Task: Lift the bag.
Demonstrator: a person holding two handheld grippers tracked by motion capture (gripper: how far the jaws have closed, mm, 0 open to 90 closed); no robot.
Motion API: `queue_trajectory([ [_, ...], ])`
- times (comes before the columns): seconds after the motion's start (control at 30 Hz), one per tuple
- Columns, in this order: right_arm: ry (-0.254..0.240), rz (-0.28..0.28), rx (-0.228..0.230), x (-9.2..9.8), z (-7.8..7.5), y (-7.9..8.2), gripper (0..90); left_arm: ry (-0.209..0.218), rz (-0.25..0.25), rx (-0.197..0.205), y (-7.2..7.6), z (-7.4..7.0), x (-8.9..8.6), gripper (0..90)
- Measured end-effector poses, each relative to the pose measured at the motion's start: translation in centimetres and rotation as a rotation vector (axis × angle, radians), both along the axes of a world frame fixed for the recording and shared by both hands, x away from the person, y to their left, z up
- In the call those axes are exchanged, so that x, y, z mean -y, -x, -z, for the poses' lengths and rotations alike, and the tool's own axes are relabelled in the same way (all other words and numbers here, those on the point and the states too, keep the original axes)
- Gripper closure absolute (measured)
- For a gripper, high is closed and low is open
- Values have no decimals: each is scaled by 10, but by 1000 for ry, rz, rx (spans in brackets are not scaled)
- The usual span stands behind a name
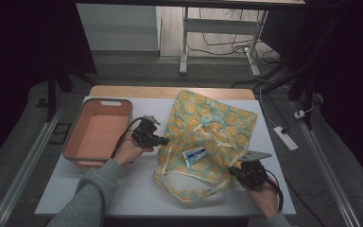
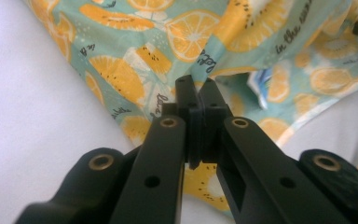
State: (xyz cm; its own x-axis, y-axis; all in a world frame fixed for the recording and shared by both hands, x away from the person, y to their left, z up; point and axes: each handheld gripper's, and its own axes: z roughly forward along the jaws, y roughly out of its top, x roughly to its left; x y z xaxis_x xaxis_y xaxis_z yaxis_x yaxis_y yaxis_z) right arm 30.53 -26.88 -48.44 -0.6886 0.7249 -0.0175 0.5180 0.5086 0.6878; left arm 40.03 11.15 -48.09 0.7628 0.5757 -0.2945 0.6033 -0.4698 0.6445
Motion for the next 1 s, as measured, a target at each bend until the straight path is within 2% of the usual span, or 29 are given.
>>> queue_trajectory([
  [0.13, -88, -3, 87, 5, -19, 6, 890, 43, 23, 20, 8, -13, -2, 887],
  [0.23, -116, -13, 145, 6, -31, 9, 892, 81, 23, 32, 13, -23, -8, 887],
  [0.33, -144, -20, 177, 7, -42, 11, 893, 111, 20, 39, 15, -29, -14, 887],
  [0.67, -197, -30, 211, 11, -59, 7, 894, 139, 7, 51, 18, -37, -27, 888],
  [0.8, -211, -35, 241, 11, -69, 9, 895, 143, 16, 68, 23, -42, -29, 888],
  [1.0, -213, -50, 266, 7, -78, 10, 895, 150, 29, 85, 28, -48, -29, 887],
])
